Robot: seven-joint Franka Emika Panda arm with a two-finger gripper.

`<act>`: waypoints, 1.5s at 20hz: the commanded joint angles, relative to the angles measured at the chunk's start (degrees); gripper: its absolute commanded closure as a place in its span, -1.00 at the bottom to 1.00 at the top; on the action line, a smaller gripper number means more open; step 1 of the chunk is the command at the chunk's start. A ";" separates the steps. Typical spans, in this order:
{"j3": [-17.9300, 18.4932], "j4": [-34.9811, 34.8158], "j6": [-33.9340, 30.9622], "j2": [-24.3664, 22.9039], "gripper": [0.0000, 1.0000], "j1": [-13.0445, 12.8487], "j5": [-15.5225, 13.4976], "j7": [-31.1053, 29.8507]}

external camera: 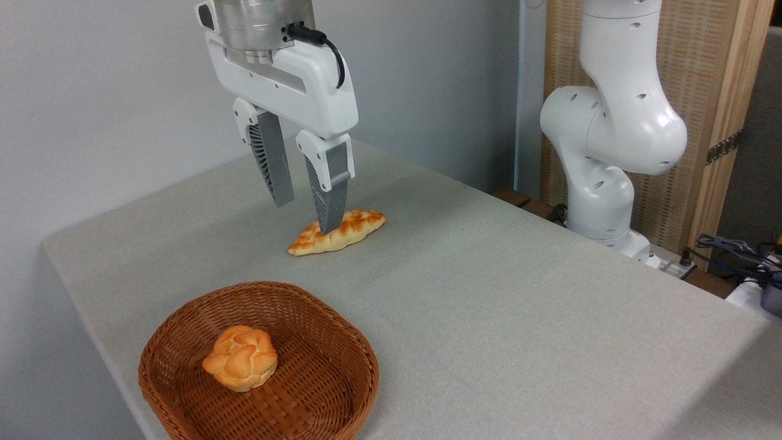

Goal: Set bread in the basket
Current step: 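Lower the open gripper toward the braided bread roll on the table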

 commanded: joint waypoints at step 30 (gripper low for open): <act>0.15 -45.73 29.39 -17.97 -1.00 -27.18 -2.58 -12.27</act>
